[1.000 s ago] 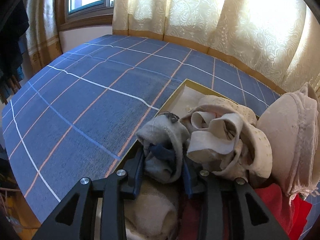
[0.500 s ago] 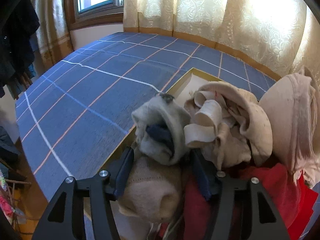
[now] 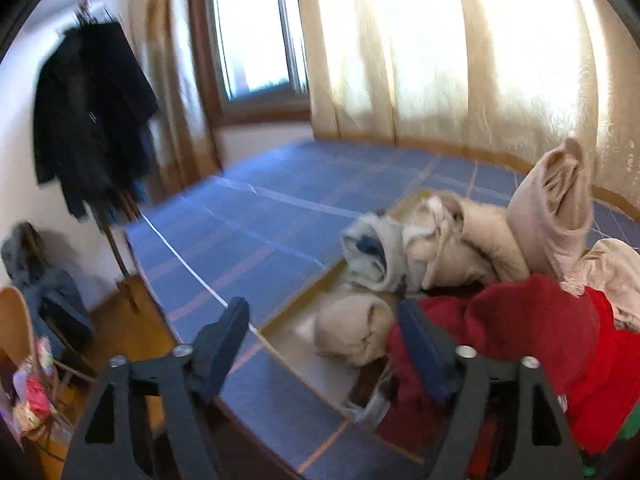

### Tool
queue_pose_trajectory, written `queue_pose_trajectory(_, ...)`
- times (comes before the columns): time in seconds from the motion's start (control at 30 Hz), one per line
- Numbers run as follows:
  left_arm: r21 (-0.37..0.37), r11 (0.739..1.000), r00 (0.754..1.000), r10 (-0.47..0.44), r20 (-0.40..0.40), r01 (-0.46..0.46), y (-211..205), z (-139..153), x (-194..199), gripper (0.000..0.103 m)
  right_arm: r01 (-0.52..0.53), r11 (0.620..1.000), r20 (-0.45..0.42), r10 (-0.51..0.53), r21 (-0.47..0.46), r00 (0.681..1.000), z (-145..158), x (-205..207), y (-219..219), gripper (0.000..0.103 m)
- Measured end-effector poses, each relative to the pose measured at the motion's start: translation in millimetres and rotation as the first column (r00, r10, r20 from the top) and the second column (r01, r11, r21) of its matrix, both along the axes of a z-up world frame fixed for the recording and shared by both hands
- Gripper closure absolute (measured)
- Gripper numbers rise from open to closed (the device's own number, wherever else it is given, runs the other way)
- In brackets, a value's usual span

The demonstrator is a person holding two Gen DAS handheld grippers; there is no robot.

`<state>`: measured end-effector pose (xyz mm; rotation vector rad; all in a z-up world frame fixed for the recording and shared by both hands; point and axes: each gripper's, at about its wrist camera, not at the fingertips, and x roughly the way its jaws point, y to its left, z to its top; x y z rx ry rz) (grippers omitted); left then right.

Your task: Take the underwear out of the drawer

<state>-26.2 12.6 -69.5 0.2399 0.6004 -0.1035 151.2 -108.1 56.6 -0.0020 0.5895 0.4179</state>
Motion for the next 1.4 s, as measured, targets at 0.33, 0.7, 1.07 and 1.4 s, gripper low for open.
queue_pose_trajectory(0.33, 0.009, 1.000, 1.000, -0.006, 0.009, 0.006, -2.0, -1.2, 0.4, 0.008, 0.060, 0.998, 0.040, -0.061, 0.021, 0.997, -19.1, -24.0, -30.2, 0.021)
queue_pose_trajectory(0.7, 0.016, 1.000, 1.000, 0.007, 0.000, -0.007, -2.6, -0.5, 2.4, 0.008, 0.167, 0.971, 0.052, -0.178, 0.171, 0.983, -14.5, -109.7, -97.9, 0.021)
queue_pose_trajectory(1.07, 0.016, 0.999, 0.999, 0.029, -0.014, -0.029, -2.5, -0.8, 3.7, 0.008, 0.381, 0.906, -0.028, -0.383, 0.181, 0.923, -34.4, -196.7, -166.4, 0.021)
queue_pose_trajectory(1.4, 0.014, 1.000, 0.999, 0.025, -0.022, -0.025, -2.4, -0.3, 3.0, 0.007, 0.589, 0.802, -0.078, -0.584, 0.099, 0.808, -56.4, -256.3, -175.8, 0.021)
